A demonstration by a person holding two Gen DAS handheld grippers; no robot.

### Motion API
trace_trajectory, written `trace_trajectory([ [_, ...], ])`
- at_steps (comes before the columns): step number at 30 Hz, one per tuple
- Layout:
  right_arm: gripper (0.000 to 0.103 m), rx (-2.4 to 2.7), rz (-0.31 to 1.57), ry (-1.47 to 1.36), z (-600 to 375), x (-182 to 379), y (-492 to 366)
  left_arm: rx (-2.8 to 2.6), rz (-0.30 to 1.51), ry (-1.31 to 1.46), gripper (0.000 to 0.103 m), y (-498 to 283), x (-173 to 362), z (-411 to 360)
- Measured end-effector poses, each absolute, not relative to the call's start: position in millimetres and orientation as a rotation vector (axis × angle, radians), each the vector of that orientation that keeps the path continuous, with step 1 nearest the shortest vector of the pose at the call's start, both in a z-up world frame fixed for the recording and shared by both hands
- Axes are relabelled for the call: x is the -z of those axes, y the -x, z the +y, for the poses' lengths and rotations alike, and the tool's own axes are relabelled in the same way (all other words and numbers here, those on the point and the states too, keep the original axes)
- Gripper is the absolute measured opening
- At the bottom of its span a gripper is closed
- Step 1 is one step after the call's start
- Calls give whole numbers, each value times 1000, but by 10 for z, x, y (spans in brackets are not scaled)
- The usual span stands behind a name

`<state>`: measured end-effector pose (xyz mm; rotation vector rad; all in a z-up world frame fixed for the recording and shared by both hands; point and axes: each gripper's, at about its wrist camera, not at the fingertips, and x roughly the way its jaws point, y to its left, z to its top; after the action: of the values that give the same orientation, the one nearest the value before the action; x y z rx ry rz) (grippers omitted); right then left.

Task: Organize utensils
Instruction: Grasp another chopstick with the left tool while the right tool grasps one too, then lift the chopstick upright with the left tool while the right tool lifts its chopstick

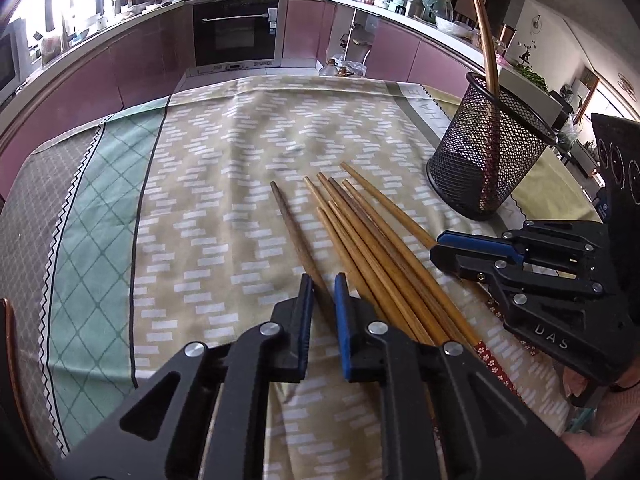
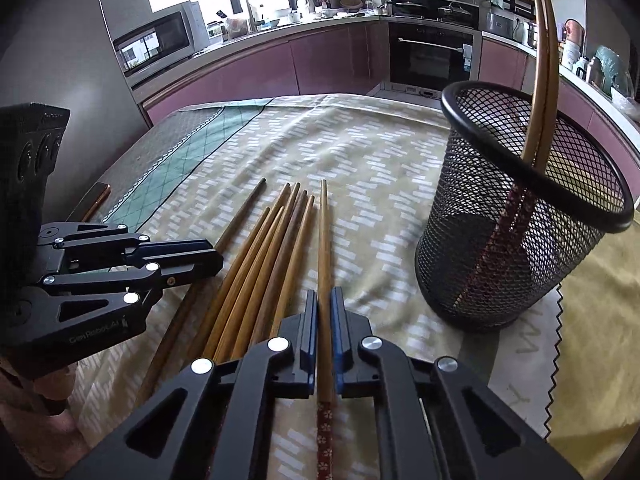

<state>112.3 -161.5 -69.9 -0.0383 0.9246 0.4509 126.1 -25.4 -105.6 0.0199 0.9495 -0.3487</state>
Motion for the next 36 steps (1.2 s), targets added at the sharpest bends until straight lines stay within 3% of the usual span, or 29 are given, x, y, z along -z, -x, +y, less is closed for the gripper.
trace_trajectory([
  [14, 6, -498, 887, 1, -1745, 550, -1006, 333, 951, -34, 9, -1203, 1046, -207],
  [16, 6, -505, 882, 0, -1748, 528, -985, 341, 962, -30, 13, -1211, 1075, -202],
  [26, 6, -540, 807, -13, -1774, 288, -835, 323, 943, -34, 10, -1251, 1043, -245],
  [36, 6, -541, 698, -74, -2013, -60, -738, 433, 844, 12, 7, -1065, 567, -197],
])
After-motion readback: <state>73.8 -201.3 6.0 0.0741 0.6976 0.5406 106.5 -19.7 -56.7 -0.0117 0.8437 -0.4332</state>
